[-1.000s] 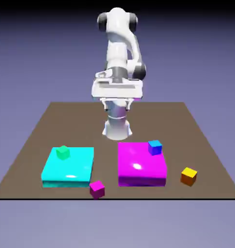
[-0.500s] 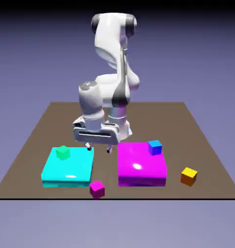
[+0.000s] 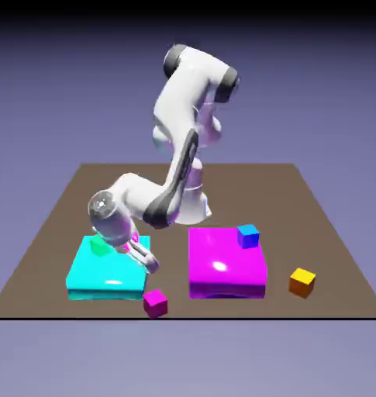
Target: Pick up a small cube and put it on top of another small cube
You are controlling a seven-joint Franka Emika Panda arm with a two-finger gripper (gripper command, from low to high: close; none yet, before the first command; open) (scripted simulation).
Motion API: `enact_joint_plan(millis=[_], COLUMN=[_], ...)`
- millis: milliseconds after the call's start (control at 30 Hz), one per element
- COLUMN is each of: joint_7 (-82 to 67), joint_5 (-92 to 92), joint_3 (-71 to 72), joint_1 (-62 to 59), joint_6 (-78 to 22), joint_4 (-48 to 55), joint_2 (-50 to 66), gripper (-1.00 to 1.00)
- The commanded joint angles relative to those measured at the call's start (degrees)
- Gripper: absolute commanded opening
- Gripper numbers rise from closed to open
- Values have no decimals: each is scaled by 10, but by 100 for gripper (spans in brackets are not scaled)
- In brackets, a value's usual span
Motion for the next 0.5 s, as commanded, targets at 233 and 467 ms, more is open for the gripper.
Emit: enact_joint_plan(millis=[233,467], joint_7=[84,252], joint_5=[87,217], joint_3=[-133,-228], joint_1=[99,183], joint_6=[-108,-176], joint_4=[58,82], joint_2=[166,311], gripper=[0,0])
